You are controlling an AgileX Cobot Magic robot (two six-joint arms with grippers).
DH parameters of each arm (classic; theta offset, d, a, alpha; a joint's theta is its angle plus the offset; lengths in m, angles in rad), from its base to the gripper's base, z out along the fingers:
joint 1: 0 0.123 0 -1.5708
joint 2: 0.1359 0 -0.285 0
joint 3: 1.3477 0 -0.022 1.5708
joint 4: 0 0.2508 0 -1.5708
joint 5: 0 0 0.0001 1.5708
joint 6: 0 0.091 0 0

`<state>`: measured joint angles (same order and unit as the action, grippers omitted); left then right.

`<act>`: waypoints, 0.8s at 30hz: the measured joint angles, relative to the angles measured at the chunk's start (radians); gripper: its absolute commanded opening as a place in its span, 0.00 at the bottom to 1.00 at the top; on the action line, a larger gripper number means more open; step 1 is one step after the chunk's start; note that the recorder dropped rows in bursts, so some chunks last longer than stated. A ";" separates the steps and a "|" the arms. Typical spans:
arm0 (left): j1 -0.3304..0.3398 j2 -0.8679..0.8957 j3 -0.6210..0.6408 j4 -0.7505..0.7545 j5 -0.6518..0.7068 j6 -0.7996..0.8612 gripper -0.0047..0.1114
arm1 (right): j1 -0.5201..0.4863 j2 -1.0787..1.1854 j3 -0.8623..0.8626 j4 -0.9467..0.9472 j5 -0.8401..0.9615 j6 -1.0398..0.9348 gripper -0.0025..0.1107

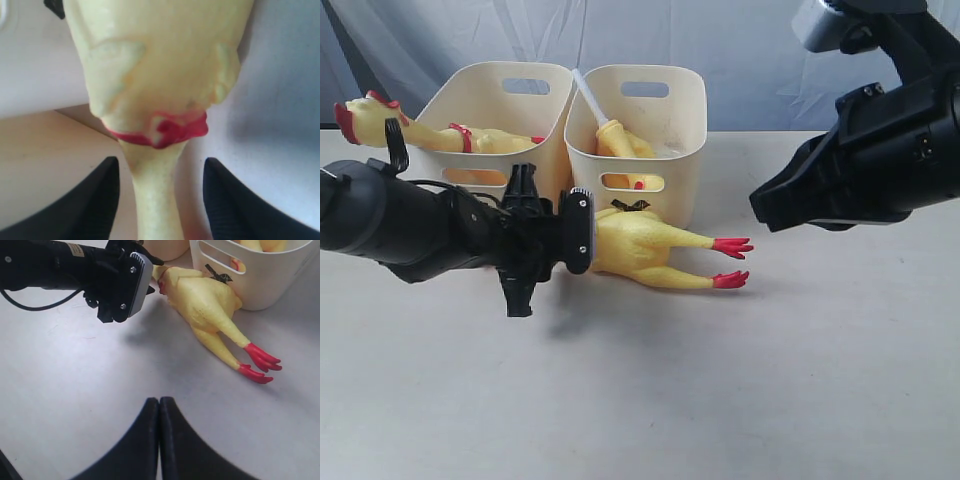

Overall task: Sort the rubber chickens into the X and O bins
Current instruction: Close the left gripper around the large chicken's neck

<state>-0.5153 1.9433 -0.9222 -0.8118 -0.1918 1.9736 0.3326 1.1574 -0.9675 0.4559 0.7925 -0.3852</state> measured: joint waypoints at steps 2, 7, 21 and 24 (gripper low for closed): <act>0.000 0.015 -0.002 0.000 -0.006 0.000 0.46 | 0.000 0.000 0.000 0.000 0.001 0.000 0.01; 0.000 0.035 -0.006 0.006 -0.034 0.000 0.46 | 0.000 0.000 0.000 0.009 0.000 0.000 0.01; 0.000 0.035 -0.006 0.006 -0.035 0.000 0.46 | 0.000 0.000 0.000 0.015 -0.003 -0.003 0.01; 0.000 0.035 -0.006 0.006 -0.035 0.000 0.46 | 0.000 0.000 0.000 0.015 -0.003 -0.003 0.01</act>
<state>-0.5153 1.9780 -0.9282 -0.8059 -0.2272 1.9736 0.3326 1.1574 -0.9675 0.4706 0.7898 -0.3879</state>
